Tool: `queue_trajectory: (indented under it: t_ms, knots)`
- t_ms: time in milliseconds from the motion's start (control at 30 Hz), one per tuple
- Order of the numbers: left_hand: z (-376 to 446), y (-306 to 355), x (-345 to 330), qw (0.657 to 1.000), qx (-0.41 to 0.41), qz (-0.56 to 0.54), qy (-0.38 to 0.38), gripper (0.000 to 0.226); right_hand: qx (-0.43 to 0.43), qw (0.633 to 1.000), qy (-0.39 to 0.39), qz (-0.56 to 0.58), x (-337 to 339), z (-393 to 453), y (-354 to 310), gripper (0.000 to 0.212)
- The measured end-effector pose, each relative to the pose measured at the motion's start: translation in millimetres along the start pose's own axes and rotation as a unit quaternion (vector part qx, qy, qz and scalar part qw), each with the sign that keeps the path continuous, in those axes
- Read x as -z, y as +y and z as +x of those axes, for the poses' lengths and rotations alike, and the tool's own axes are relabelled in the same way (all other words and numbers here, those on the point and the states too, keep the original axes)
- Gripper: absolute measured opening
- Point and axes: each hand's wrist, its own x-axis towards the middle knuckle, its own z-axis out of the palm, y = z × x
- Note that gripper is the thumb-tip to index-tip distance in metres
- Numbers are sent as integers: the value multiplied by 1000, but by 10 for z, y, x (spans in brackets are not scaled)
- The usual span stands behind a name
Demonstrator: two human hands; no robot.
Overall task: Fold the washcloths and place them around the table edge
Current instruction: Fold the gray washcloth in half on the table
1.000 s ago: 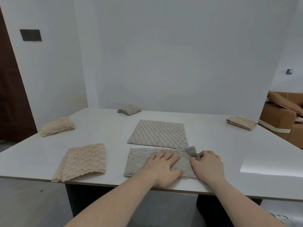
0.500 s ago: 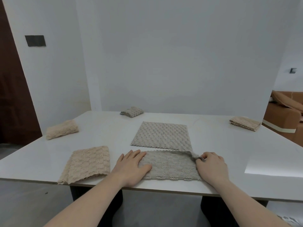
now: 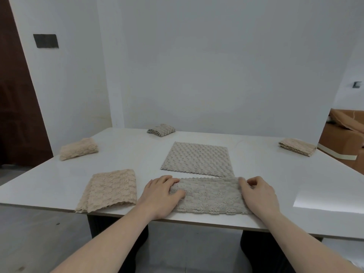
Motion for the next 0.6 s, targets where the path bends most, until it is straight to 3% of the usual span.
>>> queue_trajectory:
  t_ms: [367, 600]
  knots:
    - [17, 10, -13, 996, 9, 56, -68, 76, 11, 995, -18, -97, -38, 2, 0, 35]
    - [34, -12, -22, 998, 13, 28, -54, 73, 1, 999, -24, -40, -10, 30, 46, 15]
